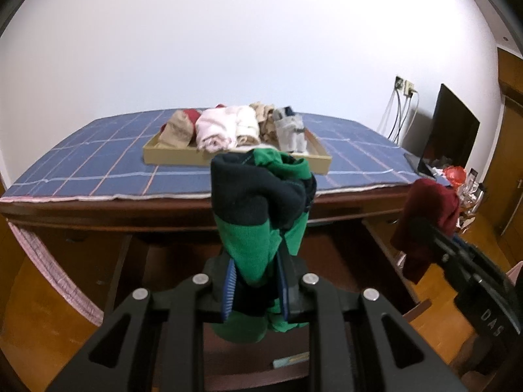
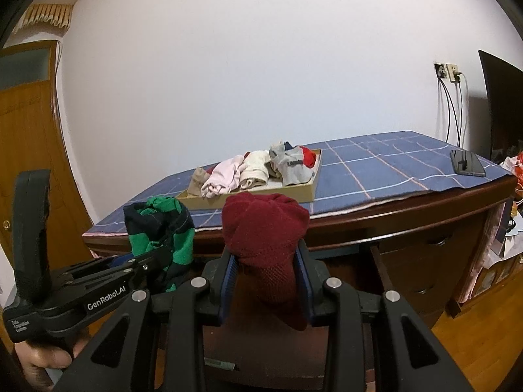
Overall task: Take underwear out of drawer
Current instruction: 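Lift both socks out of the drawer and carry them over the tray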
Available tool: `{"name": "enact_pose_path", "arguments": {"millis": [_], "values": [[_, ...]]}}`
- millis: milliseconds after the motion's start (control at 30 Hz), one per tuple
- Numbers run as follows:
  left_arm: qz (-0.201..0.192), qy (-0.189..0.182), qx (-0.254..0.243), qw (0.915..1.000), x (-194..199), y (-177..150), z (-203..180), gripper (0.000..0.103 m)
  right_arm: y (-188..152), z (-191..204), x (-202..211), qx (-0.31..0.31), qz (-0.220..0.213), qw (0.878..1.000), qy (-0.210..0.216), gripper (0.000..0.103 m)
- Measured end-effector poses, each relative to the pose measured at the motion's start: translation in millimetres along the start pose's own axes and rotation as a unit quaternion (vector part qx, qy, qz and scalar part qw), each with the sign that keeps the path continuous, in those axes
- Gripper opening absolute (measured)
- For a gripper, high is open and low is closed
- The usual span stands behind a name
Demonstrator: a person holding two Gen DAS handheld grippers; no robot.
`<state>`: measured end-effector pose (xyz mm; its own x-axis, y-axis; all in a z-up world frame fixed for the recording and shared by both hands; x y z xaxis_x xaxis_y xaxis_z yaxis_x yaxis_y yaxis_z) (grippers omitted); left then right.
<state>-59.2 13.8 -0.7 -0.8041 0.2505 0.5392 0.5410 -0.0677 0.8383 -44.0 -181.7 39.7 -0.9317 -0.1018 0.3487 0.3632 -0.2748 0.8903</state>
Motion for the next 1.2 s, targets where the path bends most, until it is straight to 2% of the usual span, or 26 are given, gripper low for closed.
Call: {"name": "enact_pose_path", "arguments": {"millis": [333,667,1200], "values": [[-0.007,-0.028,-0.002,0.9996,-2,21,-11,0.020,23,5,-8,0.001,-0.012,1.000,0.011,0.036],[-0.026,-0.014,-0.024,0.9993,-7,41,-18,0.020,41,6,-22,0.012,-0.021,1.000,0.008,0.036],[-0.028,-0.007,-0.012,0.9995,-31,68,-4,0.020,65,7,-58,0.014,-0.020,1.000,0.015,0.037]]}}
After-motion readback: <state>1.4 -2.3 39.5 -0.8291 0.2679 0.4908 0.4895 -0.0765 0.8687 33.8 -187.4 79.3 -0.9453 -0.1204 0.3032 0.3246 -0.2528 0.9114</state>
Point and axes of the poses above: each gripper's, at about its wrist camera, not at the fingertips, and x roughly against the way its jaws point, z to its left, y to its top, the point moved 4 cm from there along -x, roughly the way its jaws point, and after that the axes turned 2 degrees about y, right-handed, at the moved point
